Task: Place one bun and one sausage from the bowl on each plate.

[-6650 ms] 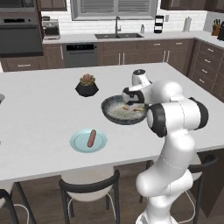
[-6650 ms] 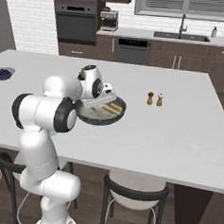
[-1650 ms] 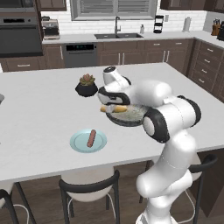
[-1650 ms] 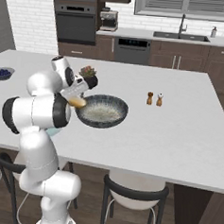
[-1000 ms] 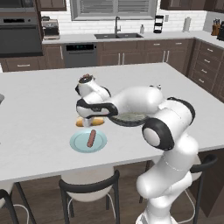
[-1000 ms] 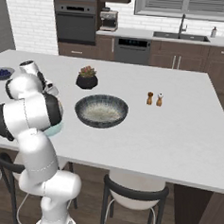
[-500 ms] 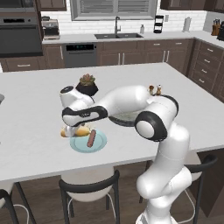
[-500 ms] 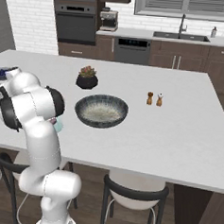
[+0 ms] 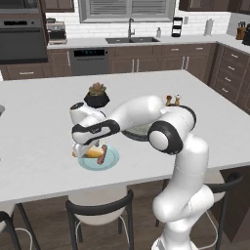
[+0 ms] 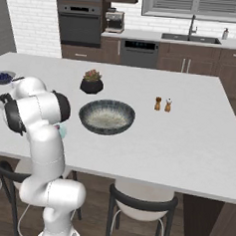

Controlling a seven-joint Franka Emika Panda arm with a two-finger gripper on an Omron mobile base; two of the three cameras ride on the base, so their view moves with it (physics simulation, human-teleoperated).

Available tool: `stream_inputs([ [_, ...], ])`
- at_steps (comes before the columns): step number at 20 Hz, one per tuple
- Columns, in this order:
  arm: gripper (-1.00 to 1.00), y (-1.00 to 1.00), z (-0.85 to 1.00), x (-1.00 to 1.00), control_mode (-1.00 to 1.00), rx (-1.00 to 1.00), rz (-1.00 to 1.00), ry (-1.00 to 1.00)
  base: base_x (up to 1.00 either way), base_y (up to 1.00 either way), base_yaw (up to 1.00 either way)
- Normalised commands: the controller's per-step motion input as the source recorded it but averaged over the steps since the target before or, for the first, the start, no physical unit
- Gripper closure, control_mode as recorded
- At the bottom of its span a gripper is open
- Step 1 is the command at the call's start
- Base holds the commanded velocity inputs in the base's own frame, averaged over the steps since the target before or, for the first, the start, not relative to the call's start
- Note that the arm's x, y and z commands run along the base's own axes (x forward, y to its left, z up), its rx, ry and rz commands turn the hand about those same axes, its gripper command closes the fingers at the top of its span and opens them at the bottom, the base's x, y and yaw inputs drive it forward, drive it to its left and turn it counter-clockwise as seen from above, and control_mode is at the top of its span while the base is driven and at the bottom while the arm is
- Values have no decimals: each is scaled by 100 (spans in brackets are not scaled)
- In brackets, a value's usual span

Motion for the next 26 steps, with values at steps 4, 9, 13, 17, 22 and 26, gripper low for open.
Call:
stream_inputs([
  [4, 100, 0, -55, 0, -100, 4, -18, 8, 0, 0, 0],
  [9, 100, 0, -44, 0, -100, 1, -20, 4, 0, 0, 0],
  [13, 100, -11, -11, -38, -100, 0, -24, 0, 0, 0, 0],
  [17, 100, 5, -4, -48, -100, 2, -29, -1, 0, 0, 0],
  [22, 100, 2, -3, -24, -100, 3, -37, 0, 0, 0, 0],
  [26, 100, -39, -10, 19, -100, 0, -52, 2, 0, 0, 0],
])
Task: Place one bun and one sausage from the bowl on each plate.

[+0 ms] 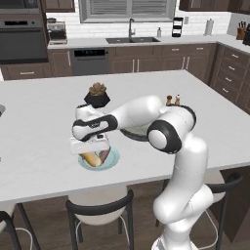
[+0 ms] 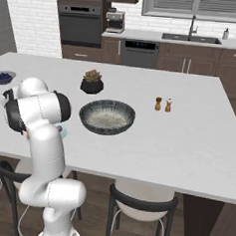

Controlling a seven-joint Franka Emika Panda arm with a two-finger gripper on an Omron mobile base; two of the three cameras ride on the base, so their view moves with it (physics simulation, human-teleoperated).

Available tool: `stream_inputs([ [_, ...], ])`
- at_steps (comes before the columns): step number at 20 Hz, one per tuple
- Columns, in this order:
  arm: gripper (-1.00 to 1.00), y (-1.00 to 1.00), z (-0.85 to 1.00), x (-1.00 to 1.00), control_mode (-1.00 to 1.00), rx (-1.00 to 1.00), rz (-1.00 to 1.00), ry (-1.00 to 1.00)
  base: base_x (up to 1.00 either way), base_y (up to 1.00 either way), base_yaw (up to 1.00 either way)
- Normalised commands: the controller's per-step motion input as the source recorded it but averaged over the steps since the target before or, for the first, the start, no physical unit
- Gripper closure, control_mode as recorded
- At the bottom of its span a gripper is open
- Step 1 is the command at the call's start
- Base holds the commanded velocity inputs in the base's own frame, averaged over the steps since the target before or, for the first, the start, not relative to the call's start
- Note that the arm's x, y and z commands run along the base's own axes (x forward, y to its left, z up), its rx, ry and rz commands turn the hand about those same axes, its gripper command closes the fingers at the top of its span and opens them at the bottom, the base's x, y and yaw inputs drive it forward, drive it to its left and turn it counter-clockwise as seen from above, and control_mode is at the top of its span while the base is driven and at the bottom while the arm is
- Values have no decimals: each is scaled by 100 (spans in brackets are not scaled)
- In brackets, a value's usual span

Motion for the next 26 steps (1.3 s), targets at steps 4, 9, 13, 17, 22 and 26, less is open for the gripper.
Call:
stream_inputs([
  [4, 100, -22, -5, 64, -100, 0, -38, 0, 0, 0, 0],
  [9, -100, 8, -13, 43, -100, 0, -16, 0, 0, 0, 0],
  [13, -100, -6, 0, 1, -100, 0, -6, 0, 0, 0, 0],
  [17, -100, -6, 1, 0, -100, 1, 0, 0, 0, 0, 0],
  [22, -100, -10, 1, 0, -100, 0, 0, -1, 0, 0, 0],
  [26, -100, 0, 14, 0, -100, 0, 0, -8, 0, 0, 0],
])
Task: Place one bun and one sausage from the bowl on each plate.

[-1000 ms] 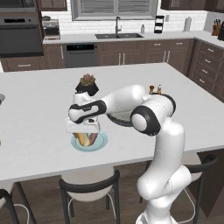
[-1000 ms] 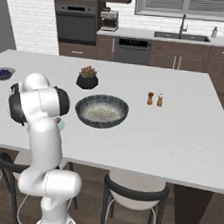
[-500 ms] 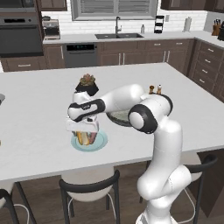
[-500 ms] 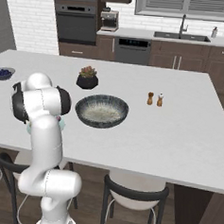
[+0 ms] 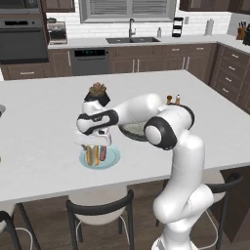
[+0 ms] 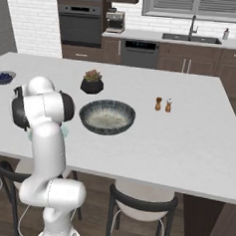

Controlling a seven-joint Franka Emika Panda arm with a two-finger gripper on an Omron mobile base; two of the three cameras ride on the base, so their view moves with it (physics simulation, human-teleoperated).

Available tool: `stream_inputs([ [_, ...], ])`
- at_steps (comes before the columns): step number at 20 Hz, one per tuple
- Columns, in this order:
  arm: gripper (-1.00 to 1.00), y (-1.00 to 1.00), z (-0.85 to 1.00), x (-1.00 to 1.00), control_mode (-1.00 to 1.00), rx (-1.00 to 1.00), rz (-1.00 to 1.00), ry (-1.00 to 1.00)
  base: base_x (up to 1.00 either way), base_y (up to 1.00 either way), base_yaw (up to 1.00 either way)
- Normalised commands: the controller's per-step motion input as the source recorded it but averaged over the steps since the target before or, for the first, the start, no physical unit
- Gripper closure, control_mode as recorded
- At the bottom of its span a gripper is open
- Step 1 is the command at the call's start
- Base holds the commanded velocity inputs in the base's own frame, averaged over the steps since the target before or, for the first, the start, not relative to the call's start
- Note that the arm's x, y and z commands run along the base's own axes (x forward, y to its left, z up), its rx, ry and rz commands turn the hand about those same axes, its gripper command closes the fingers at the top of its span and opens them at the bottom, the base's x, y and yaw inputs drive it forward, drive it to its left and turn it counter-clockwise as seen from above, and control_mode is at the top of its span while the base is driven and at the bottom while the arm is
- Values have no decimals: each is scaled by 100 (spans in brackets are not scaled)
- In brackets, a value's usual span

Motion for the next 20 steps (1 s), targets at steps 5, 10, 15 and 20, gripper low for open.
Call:
stream_inputs([
  [5, -100, -31, 84, -40, -100, 4, -2, -30, 0, 0, 0],
  [10, -100, -93, 98, -96, -100, 17, -2, -45, 0, 0, 0],
  [15, -100, -100, 95, -100, -100, 22, 0, -56, 0, 0, 0],
  [20, -100, -96, 100, -100, -100, 21, 0, -59, 0, 0, 0],
])
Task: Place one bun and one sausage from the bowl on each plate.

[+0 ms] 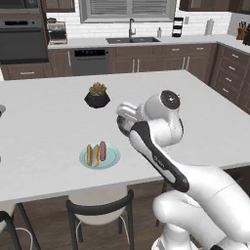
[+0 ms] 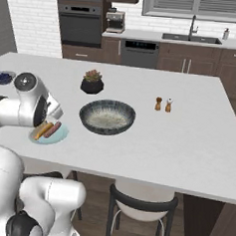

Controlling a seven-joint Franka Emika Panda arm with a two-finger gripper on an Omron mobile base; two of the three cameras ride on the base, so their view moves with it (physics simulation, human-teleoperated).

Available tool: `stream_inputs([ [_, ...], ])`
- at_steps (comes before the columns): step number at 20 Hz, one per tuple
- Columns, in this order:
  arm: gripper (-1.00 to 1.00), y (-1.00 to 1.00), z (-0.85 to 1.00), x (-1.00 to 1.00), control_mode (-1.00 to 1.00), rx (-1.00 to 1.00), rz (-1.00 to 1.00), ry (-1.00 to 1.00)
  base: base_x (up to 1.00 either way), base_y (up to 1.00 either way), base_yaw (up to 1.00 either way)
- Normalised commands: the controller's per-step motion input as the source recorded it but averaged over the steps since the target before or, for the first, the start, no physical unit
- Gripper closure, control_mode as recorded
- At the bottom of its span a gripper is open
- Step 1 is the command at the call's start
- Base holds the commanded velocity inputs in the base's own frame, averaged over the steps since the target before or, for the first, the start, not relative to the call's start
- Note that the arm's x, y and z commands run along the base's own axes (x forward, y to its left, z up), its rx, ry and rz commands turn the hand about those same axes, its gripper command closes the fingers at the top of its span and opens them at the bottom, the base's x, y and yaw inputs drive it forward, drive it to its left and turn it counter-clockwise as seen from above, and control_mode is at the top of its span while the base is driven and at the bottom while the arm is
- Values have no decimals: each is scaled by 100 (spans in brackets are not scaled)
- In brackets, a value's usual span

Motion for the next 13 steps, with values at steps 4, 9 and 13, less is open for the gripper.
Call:
stream_inputs([
  [4, -100, -93, 100, -100, -100, 24, 0, -58, 0, 0, 0],
  [9, -100, -23, 47, -53, -100, 2, -1, -48, 0, 0, 0],
  [13, -100, -1, 0, 0, -100, 0, 0, 0, 0, 0, 0],
])
